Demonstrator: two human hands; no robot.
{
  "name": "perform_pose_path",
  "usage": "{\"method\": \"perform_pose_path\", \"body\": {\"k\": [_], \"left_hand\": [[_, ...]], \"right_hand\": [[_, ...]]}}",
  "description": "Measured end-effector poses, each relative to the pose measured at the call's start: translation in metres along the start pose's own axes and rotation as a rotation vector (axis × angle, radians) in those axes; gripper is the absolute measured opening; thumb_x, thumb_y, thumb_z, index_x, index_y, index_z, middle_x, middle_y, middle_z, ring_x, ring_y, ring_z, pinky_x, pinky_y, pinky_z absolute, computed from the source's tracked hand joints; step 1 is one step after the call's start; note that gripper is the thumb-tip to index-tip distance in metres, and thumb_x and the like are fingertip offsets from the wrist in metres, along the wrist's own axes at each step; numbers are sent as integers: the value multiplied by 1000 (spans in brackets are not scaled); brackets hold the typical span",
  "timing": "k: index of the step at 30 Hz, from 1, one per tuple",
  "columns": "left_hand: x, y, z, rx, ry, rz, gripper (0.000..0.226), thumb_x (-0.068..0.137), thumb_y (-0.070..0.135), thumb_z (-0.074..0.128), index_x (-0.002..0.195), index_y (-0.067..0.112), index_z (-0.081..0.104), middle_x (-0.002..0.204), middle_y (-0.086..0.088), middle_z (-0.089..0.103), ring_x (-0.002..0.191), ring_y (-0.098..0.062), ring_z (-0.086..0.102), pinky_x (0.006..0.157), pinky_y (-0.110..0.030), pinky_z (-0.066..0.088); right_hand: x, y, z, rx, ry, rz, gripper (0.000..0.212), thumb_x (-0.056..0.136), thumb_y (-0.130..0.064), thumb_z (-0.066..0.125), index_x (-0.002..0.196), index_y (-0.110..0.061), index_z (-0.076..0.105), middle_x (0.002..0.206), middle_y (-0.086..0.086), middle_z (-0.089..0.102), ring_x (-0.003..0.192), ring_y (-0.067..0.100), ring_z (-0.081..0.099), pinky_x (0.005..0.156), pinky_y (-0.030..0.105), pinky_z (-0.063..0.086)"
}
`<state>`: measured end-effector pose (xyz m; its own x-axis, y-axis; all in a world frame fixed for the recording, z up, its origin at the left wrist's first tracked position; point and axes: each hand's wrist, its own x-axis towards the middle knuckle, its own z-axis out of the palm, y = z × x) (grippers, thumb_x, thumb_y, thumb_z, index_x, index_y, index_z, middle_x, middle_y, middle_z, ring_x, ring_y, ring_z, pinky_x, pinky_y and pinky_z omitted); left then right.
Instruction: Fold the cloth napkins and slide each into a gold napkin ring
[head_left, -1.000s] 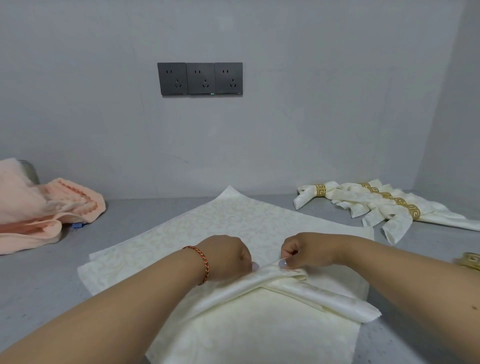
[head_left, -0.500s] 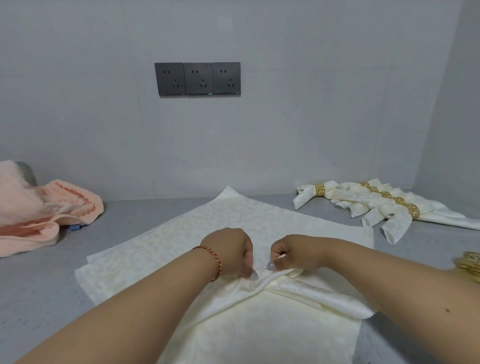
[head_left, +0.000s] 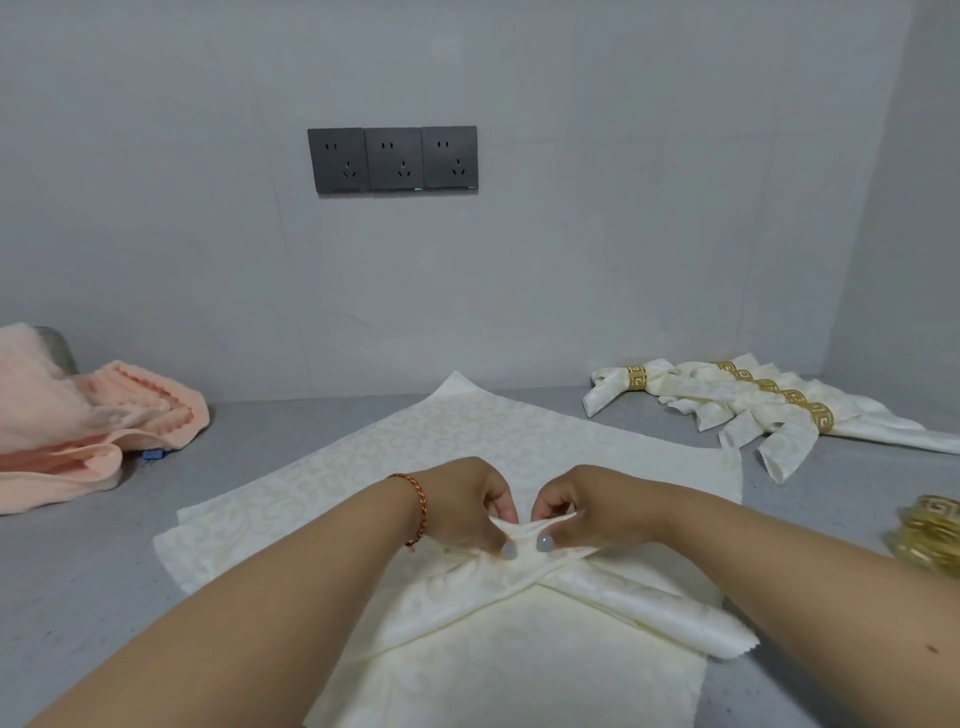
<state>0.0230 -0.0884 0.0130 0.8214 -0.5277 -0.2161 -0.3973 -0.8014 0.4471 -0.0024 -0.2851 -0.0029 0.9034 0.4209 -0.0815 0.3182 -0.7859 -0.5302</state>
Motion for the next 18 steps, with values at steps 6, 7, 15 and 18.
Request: {"method": "perform_pose_path", "body": {"k": [6,7,15,18], "left_hand": [[-19,17,-34,-144,36,90,18,70,26,84,79,30,69,74,12,67,68,-7,60,71,-29,51],[-22,22,-38,-146,51,112,19,72,24,84,82,29,68,72,15,66,67,-4,59,67,-23,49],[-45,44,-41,-167,90,284,25,81,-2,72,73,15,54,60,6,51,42,0,42,42,-9,34],[-51,58,-38,-107,31,297,15,86,-4,65,85,11,65,53,19,54,44,6,47,45,-5,34]], "right_hand": [[-11,-20,-25,79,84,-59,9,86,-22,70,79,-23,65,67,-11,54,56,1,43,53,13,33],[-12,-24,-29,70,89,-64,7,86,-22,69,80,-20,66,68,-8,54,57,3,43,53,14,33],[-35,-38,-44,131,128,-87,7,87,-19,70,85,-12,68,59,-13,50,46,-1,40,47,9,30],[-48,-35,-44,112,147,-68,10,88,-18,69,89,-8,69,52,-17,48,44,-1,40,46,8,29]]}}
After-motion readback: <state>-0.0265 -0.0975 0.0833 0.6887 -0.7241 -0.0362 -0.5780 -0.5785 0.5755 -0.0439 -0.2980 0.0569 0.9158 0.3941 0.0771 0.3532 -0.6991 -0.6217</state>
